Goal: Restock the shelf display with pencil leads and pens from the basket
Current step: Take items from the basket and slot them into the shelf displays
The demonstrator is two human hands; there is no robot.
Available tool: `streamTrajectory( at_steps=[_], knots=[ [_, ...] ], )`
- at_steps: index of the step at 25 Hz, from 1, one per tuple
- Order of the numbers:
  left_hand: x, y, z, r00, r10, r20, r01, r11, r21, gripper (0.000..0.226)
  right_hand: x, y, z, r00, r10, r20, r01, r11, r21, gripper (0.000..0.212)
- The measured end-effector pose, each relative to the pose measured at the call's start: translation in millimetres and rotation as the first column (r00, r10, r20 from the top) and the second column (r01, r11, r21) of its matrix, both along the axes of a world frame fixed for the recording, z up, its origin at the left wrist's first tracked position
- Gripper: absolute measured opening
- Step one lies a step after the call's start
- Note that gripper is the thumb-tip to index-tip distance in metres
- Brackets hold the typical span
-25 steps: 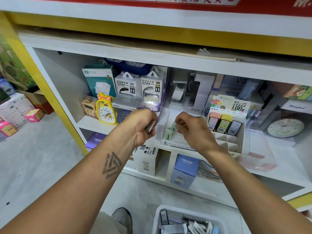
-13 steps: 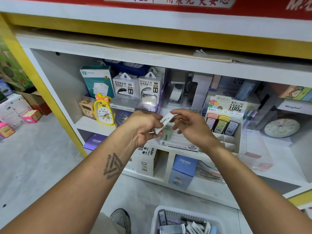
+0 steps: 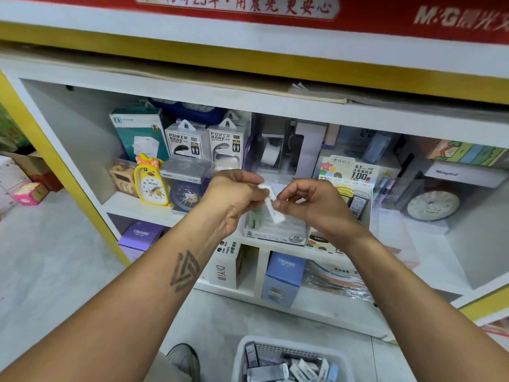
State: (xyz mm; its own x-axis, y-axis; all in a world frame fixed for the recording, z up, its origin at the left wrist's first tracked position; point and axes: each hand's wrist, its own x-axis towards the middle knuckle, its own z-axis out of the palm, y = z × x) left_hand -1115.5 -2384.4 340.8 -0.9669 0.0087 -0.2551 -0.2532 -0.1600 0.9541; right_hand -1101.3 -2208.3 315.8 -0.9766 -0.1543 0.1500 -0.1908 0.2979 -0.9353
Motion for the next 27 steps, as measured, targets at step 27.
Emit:
streamTrajectory(
  at_steps=[27],
  knots=[
    [7.2,-20.4,-25.3,0.813,-0.579,0.067,0.177,0.134,-0.975,0.061,-5.1,-16.2,-37.7,0.992,0.05,-0.12,0.036,0.784,0.62,0.011]
  ],
)
